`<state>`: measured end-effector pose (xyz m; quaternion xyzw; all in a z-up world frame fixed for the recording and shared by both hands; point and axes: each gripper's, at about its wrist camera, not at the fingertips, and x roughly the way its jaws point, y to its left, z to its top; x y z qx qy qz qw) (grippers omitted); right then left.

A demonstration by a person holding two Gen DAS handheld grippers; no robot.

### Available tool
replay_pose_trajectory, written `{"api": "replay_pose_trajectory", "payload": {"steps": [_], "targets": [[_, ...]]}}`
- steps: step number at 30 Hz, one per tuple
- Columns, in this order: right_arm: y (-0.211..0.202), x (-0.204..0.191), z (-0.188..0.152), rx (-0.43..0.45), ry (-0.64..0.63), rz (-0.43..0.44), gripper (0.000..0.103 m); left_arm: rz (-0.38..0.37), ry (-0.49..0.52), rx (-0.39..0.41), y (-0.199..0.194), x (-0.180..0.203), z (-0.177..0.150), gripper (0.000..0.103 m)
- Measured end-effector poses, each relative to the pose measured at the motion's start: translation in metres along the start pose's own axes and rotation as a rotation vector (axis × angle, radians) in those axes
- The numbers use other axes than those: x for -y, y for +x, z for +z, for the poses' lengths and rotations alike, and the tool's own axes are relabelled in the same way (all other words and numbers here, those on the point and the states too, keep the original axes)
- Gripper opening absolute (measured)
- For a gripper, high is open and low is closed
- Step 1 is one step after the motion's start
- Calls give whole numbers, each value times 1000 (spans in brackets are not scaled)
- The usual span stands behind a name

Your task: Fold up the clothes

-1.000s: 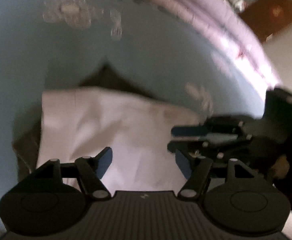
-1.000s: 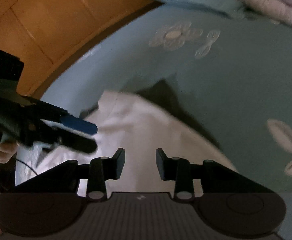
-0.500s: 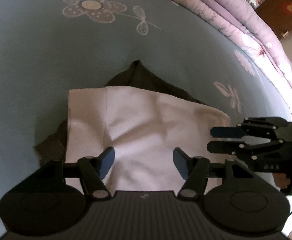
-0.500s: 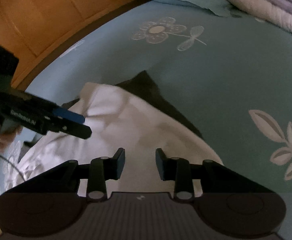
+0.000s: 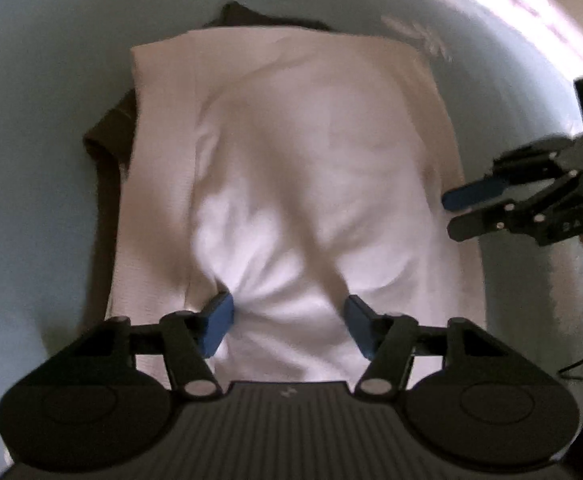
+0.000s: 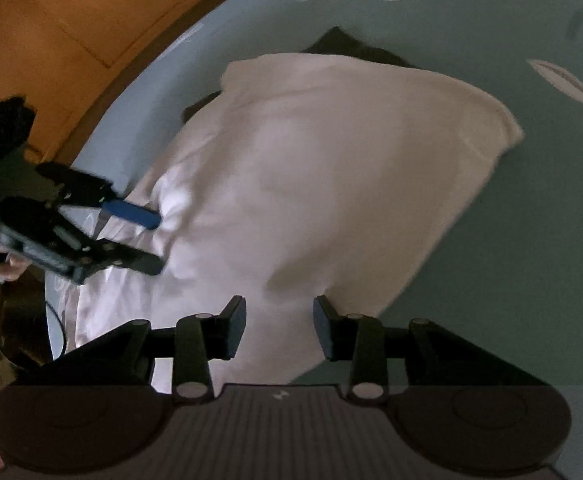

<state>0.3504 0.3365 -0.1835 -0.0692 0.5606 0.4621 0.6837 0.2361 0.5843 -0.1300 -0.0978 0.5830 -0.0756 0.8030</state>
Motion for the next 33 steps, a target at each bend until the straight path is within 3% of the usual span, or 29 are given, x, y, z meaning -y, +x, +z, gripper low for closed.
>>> {"api": "replay_pose_trajectory", "payload": {"steps": [3, 6, 10, 14, 16, 20, 22, 26, 28, 31, 33], "targets": [[-11, -7, -2, 6, 0, -8, 42, 31, -14, -3, -20, 9, -2, 62], [-20, -25, -8, 15, -26, 42, 43, 30, -10, 10, -39, 21, -15, 68], [-5, -49, -22, -17, -34, 104, 43, 34, -43, -48, -36, 25, -47, 68], [13, -59, -39, -57, -99, 50, 43, 148, -77, -114, -15, 10, -85, 71], [13, -53, -44, -49, -96, 40, 42, 123, -113, -56, -21, 0, -100, 71], [8, -50, -45, -51, -90, 24, 42, 174, -141, -107, -25, -4, -117, 72], [8, -53, -42, -63, -89, 5, 43, 158, -201, -104, -34, -9, -125, 69], [-3, -68, -44, -47, -94, 22, 46, 108, -210, -12, -57, -7, -125, 71], [-6, -75, -49, -42, -96, 42, 48, 100, -214, -25, -52, -10, -126, 71], [-2, -79, -57, -59, -99, 33, 48, 140, -239, -110, -30, -23, -139, 71], [0, -77, -63, -69, -93, 22, 48, 136, -251, -80, -34, -27, -146, 73]]}}
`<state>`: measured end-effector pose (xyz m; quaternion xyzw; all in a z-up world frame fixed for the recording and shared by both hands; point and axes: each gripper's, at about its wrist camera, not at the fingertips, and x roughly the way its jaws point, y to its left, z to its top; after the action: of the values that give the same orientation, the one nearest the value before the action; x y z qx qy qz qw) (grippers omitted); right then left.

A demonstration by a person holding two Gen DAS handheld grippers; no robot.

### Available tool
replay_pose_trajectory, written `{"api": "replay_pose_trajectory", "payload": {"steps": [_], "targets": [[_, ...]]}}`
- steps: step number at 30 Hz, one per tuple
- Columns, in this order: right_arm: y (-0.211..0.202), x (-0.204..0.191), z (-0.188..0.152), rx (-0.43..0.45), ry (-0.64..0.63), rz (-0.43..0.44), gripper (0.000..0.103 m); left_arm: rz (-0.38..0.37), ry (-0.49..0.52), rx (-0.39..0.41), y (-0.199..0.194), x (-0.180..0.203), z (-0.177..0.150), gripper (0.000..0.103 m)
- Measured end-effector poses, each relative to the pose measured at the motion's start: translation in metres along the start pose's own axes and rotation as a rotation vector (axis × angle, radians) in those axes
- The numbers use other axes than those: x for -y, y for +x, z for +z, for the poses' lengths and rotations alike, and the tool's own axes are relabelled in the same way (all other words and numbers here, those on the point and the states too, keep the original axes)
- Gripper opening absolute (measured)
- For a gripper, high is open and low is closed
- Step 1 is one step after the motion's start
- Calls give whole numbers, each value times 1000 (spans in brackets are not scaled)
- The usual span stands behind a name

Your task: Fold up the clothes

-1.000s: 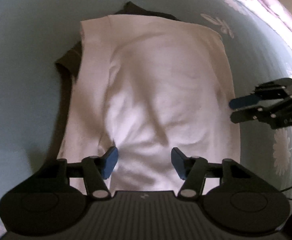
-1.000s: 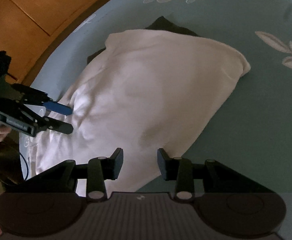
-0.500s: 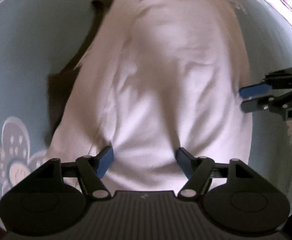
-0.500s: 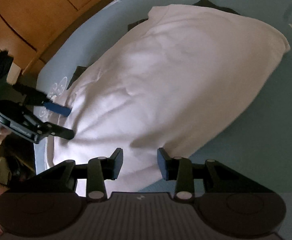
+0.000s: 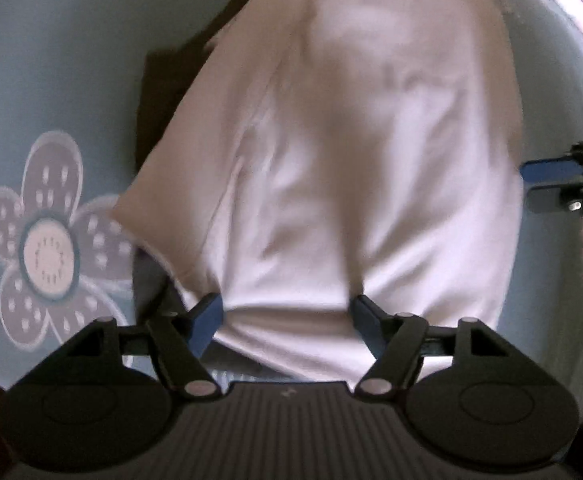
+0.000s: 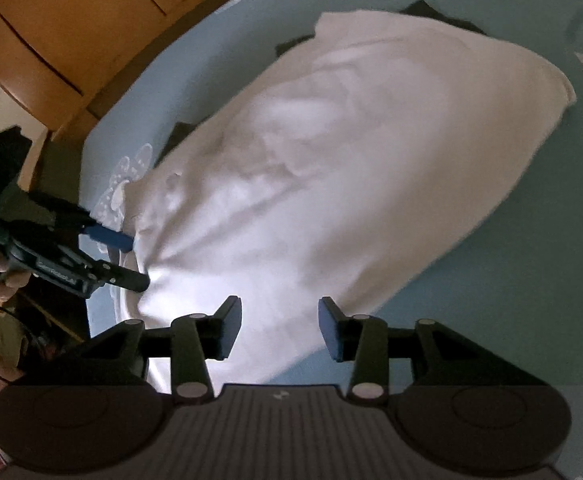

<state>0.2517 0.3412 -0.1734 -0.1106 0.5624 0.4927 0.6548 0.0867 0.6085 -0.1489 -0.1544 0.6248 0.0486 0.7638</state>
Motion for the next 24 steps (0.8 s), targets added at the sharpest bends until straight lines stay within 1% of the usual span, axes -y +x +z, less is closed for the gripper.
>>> {"api": "replay_pose_trajectory", "payload": {"steps": [1, 3, 4, 7, 9, 12, 14, 17, 18, 19, 24], "targets": [[0, 1, -3, -7, 2, -8, 48, 8, -16, -1, -4, -1, -1, 71], [-3, 1, -8, -6, 3, -12, 48, -1, -36, 26, -17, 3, -2, 71], [-6, -2, -10, -1, 4, 5, 48, -20, -38, 39, -22, 5, -2, 72], [-6, -19, -13, 12, -20, 59, 48, -39, 4, 54, -26, 18, -1, 72], [1, -35, -16, -1, -55, 107, 48, -29, 20, 42, -19, 24, 1, 72], [19, -59, -27, -49, -127, 149, 48, -18, -5, 11, -6, 17, 0, 73], [35, -69, -36, -99, -154, 142, 48, -6, -29, -7, 0, 11, -2, 74], [57, -77, -48, -183, -164, 117, 48, -1, -20, 12, -1, 8, -3, 75], [57, -79, -49, -181, -163, 120, 53, 4, -17, 15, -2, 8, -3, 75], [57, -80, -50, -179, -163, 123, 54, 7, -17, 17, -2, 7, -2, 75], [47, -82, -43, -173, -112, 134, 54, 31, -31, 34, -12, 6, 4, 75]]}}
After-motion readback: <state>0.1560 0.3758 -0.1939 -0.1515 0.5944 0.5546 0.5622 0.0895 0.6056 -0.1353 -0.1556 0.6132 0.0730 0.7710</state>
